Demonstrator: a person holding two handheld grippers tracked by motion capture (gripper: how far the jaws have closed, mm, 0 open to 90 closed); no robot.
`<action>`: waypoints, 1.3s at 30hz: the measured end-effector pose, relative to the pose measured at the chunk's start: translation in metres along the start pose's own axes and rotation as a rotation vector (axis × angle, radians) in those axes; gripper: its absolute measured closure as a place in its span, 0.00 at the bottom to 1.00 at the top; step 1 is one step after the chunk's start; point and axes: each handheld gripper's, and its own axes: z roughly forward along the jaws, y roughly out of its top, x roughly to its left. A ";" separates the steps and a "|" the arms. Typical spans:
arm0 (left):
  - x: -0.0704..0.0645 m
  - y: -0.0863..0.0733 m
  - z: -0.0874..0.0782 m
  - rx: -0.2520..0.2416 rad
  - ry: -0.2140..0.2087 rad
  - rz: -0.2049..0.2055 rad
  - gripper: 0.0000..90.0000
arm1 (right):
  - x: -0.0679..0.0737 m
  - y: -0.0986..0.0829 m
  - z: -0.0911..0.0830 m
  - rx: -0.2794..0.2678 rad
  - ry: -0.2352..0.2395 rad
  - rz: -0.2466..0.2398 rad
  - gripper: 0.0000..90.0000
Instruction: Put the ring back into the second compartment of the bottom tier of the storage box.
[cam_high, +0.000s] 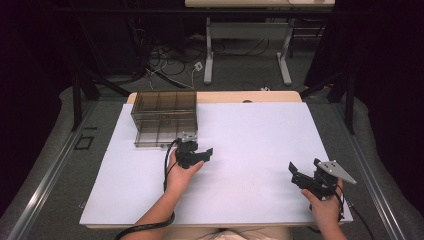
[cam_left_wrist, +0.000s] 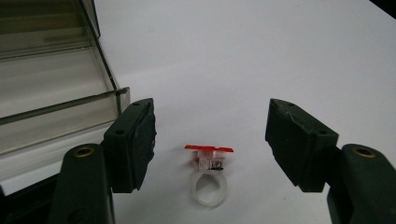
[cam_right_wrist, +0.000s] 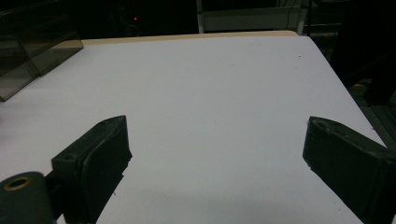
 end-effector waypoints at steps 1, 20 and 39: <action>0.001 0.000 0.000 0.006 0.002 0.006 0.37 | 0.000 0.000 0.000 0.000 0.000 0.000 0.08; 0.003 -0.008 0.007 0.058 0.001 0.001 0.48 | -0.001 0.000 0.001 0.002 0.004 -0.010 0.08; 0.001 -0.008 0.009 0.078 0.004 0.007 0.62 | -0.001 -0.001 0.002 0.005 0.010 -0.006 0.09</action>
